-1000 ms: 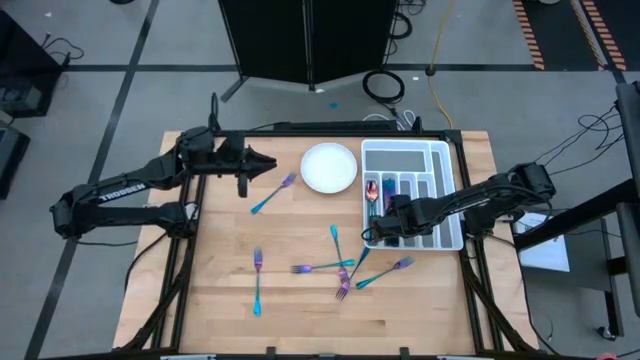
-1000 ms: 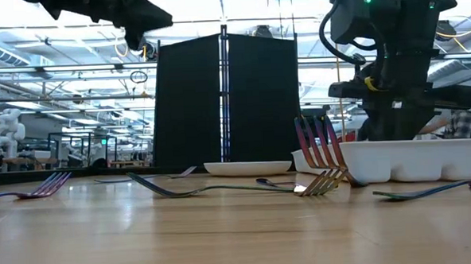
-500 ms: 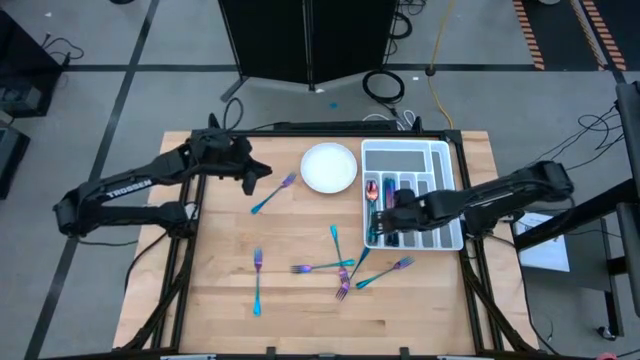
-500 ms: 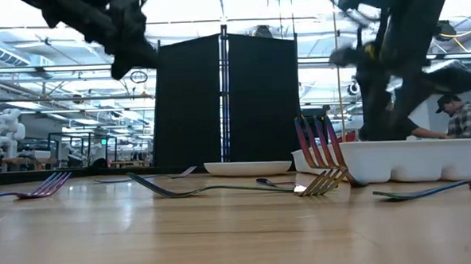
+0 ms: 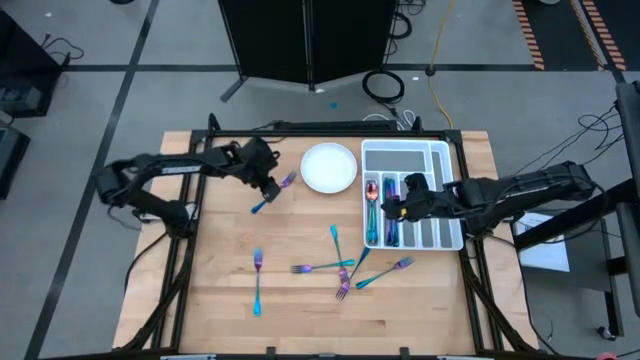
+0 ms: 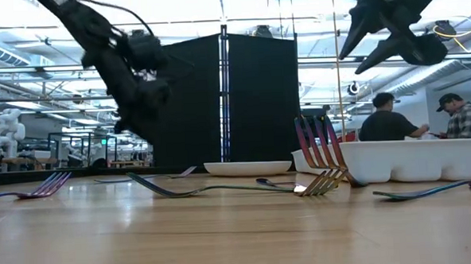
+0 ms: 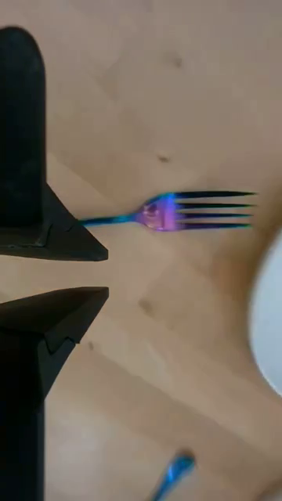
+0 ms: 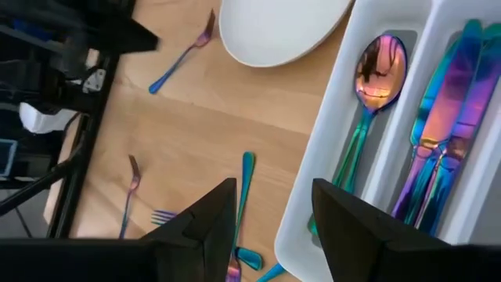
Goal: Sort silverware
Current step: Put the purple fork into the white silverware tray
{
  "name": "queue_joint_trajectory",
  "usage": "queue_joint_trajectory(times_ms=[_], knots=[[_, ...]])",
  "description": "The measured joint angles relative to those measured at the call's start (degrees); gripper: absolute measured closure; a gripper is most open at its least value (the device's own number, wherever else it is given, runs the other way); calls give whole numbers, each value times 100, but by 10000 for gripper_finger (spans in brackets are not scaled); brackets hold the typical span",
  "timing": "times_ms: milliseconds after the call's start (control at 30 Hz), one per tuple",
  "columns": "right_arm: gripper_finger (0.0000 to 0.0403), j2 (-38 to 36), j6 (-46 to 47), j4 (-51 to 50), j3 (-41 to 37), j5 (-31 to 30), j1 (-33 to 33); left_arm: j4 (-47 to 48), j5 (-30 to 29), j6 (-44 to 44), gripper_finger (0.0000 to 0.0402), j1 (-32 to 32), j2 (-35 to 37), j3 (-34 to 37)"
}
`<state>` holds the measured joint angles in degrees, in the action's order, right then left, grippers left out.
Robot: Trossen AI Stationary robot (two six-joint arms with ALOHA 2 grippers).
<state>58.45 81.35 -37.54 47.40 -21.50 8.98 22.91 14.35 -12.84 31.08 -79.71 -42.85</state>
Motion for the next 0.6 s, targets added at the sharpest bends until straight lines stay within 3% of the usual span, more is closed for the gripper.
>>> queue_joint_trajectory(times_ms=[267, 400, 600], knots=[[243, -83, -84, -4, 0, 68, 17, -400, -25, 174, 338, -7, -982, 0], [243, -83, -120, -9, 0, 84, 17, -482, -430, 427, 338, -53, -1129, -18], [243, -83, -176, -51, 0, 87, 17, -654, -582, 453, 338, -54, -1159, -11]])
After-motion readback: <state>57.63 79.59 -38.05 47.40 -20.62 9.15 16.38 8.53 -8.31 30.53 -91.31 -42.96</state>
